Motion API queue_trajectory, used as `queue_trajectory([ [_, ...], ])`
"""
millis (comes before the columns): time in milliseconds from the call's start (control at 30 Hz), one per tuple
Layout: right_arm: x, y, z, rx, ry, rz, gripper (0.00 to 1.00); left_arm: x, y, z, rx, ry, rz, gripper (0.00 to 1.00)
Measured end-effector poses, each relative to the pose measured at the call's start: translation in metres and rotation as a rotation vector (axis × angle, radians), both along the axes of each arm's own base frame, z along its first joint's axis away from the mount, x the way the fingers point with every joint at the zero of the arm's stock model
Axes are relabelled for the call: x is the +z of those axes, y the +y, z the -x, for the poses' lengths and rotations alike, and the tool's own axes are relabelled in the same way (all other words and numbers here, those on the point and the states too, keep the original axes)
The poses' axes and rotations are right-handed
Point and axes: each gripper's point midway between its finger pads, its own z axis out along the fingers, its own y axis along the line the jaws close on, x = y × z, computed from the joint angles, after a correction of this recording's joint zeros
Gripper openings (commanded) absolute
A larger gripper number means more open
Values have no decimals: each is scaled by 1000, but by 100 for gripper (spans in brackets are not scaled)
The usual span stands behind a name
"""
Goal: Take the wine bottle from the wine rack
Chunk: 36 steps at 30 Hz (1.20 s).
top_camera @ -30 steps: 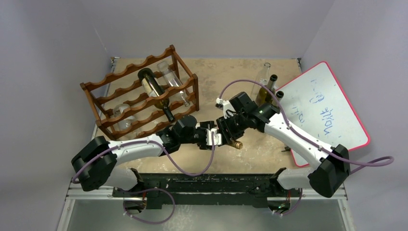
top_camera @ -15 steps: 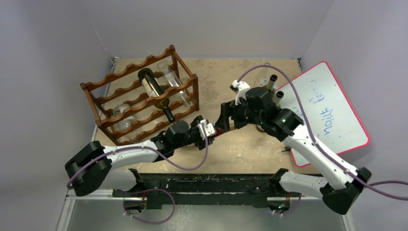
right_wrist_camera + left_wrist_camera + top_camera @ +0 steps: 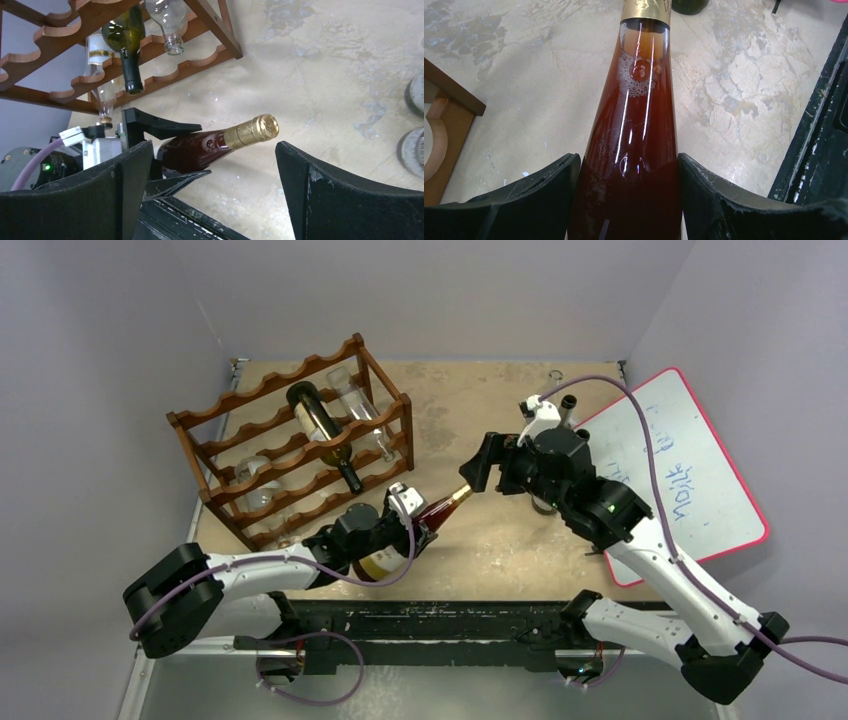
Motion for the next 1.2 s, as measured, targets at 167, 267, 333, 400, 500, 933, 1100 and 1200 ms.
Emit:
queue_trajectory([
  [167,-30,6,-3,-47,65,-54,95,5,1,-1,16,0,16,0],
  [267,-50,10,-4,-82,121,-89,94,8,4,-1,23,-3,18,0],
  [333,-57,15,-7,-100,135,-126,91,12,5,0,26,-7,23,0],
  [400,-62,20,-11,-110,138,-163,84,15,5,-1,30,-8,34,0],
  [500,-61,34,-18,-97,131,-228,73,19,5,0,33,-3,47,0],
  [933,-60,71,-32,-7,128,-353,60,44,7,3,48,-3,132,0],
  [1100,-65,81,-31,34,144,-364,45,45,7,4,50,2,139,0],
  [1200,-70,88,-31,66,156,-360,32,44,8,4,56,10,138,0],
])
